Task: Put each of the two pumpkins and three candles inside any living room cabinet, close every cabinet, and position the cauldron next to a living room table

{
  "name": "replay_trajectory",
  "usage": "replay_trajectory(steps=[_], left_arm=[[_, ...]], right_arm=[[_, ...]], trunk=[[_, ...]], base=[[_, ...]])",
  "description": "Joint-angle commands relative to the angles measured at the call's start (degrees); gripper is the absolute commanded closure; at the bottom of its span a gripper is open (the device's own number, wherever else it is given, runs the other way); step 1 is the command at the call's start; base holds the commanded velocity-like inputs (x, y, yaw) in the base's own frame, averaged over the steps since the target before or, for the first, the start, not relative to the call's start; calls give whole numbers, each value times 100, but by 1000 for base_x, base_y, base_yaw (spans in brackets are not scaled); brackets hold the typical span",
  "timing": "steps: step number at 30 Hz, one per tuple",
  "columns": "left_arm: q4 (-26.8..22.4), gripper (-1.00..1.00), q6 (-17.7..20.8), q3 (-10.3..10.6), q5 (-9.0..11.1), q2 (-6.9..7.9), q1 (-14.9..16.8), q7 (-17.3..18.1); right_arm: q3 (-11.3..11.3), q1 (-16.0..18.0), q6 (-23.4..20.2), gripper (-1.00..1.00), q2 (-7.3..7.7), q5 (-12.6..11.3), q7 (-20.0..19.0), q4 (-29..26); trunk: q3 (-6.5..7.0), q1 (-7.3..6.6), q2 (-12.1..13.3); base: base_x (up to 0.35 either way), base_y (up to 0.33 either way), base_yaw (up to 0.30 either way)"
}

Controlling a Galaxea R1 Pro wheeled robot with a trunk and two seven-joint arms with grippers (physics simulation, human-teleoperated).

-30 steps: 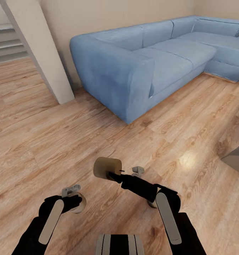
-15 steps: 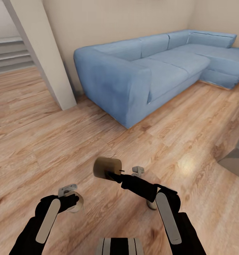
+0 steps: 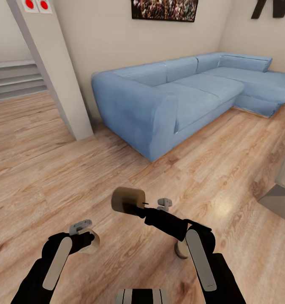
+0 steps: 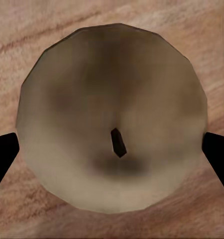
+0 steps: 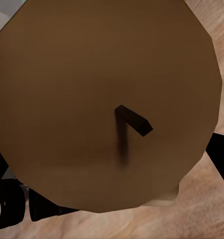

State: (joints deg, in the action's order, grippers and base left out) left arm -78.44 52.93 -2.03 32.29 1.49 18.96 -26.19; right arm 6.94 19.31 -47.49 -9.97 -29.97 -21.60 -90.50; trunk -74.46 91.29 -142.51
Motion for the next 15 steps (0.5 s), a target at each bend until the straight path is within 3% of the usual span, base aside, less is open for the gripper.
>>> replay_trajectory(steps=[1, 5, 9, 15], left_arm=[[-5, 100, 20, 0, 58, 1, 2, -53], [-5, 100, 23, -50, 52, 3, 2, -56], [-5, 100, 79, -481, 70, 2, 2, -55], [-5, 100, 143, -630, 76, 8, 2, -53]], right_arm=[[-6, 3, -25, 100, -3, 18, -20, -2], [-3, 3, -26, 100, -3, 18, -20, -2], [-6, 3, -28, 100, -3, 18, -20, -2], [6, 3, -23, 100, -3, 19, -20, -2]], trunk=[[23, -23, 40], [131, -111, 200], [239, -199, 361], [400, -331, 602]], base=[[0, 0, 0], [0, 0, 0], [0, 0, 0], [0, 0, 0]])
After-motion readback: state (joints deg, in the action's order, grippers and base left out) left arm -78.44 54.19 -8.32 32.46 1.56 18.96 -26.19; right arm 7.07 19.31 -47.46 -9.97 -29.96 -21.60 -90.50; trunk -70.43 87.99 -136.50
